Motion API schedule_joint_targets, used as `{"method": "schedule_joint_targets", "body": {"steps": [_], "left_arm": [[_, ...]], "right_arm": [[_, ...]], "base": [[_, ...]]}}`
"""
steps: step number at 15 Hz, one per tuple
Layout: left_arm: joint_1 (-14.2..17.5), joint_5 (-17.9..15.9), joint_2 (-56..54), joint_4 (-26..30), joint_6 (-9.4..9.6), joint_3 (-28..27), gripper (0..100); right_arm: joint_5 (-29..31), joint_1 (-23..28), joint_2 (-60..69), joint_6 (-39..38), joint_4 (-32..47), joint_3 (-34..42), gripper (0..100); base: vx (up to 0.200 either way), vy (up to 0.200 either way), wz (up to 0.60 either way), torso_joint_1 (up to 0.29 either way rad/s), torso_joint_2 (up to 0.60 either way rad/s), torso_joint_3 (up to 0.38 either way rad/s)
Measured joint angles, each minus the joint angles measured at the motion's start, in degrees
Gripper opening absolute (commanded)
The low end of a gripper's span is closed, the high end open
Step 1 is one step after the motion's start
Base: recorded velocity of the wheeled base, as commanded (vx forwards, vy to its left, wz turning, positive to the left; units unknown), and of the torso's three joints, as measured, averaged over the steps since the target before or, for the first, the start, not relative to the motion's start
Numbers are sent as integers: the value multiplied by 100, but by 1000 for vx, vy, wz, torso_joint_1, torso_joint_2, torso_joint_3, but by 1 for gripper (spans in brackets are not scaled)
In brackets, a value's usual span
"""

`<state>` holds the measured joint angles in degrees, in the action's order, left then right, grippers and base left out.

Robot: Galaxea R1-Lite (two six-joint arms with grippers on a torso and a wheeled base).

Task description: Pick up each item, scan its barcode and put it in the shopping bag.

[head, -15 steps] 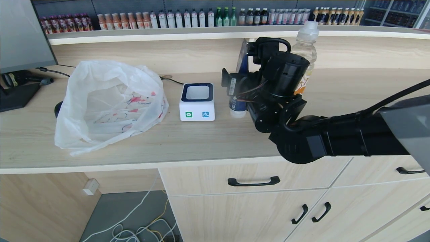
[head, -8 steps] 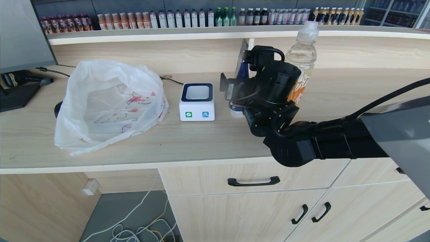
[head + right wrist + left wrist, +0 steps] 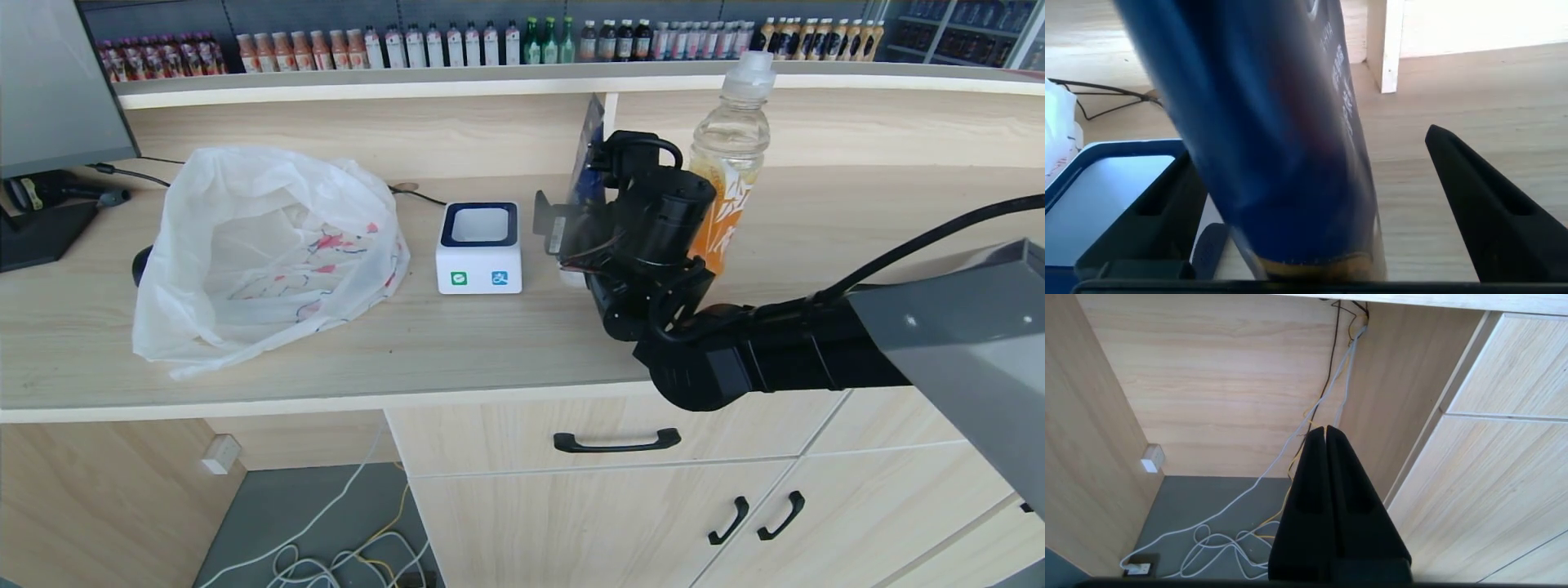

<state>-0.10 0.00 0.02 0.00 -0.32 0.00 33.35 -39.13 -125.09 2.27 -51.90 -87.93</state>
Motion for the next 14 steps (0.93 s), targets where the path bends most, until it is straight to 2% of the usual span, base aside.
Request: {"method": "schedule_joint_targets", "body": {"steps": [8,9,14], "left_arm": [[0,0,0,0,0,0,0],[0,0,0,0,-1,0,0],[0,0,0,0,0,0,0]], "right_arm": [[-5,2,-55,-9,6,-13,100],[-5,5,-57,-9,6,-13,0],[-54,0,-52,-20,11,-24,0]], "base": [[0,0,0,0,0,0],[0,0,0,0,0,0],[0,0,0,0,0,0]]}}
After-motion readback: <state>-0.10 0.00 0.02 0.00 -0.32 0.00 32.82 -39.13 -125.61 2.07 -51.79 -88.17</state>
